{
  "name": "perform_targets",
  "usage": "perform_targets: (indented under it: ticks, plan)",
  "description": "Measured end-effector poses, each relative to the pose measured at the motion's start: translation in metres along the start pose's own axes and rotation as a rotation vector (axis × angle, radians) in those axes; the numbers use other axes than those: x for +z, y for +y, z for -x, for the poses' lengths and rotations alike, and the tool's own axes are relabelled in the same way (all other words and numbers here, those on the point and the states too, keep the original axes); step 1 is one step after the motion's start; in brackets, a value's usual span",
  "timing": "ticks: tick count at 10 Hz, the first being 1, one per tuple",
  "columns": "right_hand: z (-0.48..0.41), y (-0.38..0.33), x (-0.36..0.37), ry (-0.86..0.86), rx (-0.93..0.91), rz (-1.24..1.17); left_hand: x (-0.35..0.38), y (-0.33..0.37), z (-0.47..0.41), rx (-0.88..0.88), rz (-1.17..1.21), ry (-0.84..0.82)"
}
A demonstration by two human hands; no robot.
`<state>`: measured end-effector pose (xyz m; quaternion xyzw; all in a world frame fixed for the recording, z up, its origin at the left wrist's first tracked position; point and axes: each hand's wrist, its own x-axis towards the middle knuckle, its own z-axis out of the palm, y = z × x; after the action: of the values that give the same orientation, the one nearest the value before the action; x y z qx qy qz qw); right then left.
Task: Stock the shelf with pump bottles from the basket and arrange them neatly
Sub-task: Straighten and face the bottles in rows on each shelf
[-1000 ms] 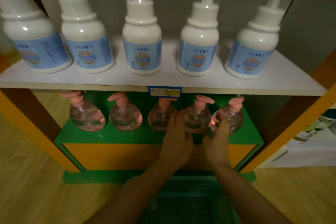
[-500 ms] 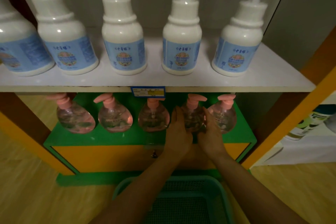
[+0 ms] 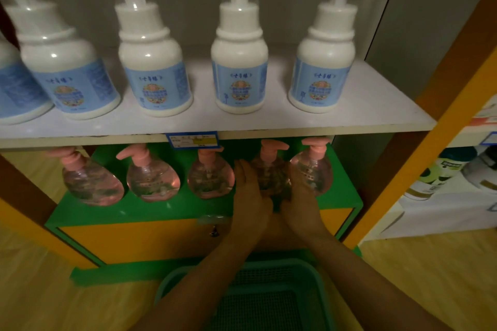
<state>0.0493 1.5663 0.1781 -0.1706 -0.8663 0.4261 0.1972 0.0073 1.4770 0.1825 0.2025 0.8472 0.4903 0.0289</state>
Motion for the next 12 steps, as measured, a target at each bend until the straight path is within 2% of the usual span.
perform_targets:
  ticks: [1,2,3,4,5,6,7,8,9,12]
  plan:
    - [0.007,0.009,-0.023,0.215,0.087,0.103,0.001,0.016,0.021,0.249,0.001,0.143]
    - [0.006,0.02,-0.04,0.377,0.17,0.029,0.022,0.028,0.032,0.33,-0.028,0.003]
    - [0.005,0.025,-0.044,0.299,0.242,-0.053,0.046,0.046,0.017,0.229,-0.002,-0.029]
    - [0.005,0.027,-0.042,0.182,0.225,-0.041,0.054,0.066,0.0,0.103,-0.016,-0.104]
    - [0.003,0.032,-0.039,0.113,0.205,-0.064,0.067,0.06,-0.02,0.054,-0.181,-0.074]
    - [-0.001,0.039,-0.036,0.083,0.211,-0.094,0.069,0.058,-0.029,0.017,-0.238,-0.127]
    - [-0.008,0.048,-0.04,0.072,0.195,-0.09,0.054,0.066,-0.015,0.006,-0.035,-0.152]
    - [-0.017,0.058,-0.048,0.045,0.165,-0.113,0.056,0.051,-0.01,0.088,-0.046,-0.167]
    - [-0.025,0.063,-0.057,-0.005,0.161,-0.147,0.054,0.045,-0.01,0.053,-0.022,-0.249]
    - [-0.031,0.066,-0.059,-0.052,0.166,-0.132,0.055,0.045,-0.011,0.004,0.005,-0.267]
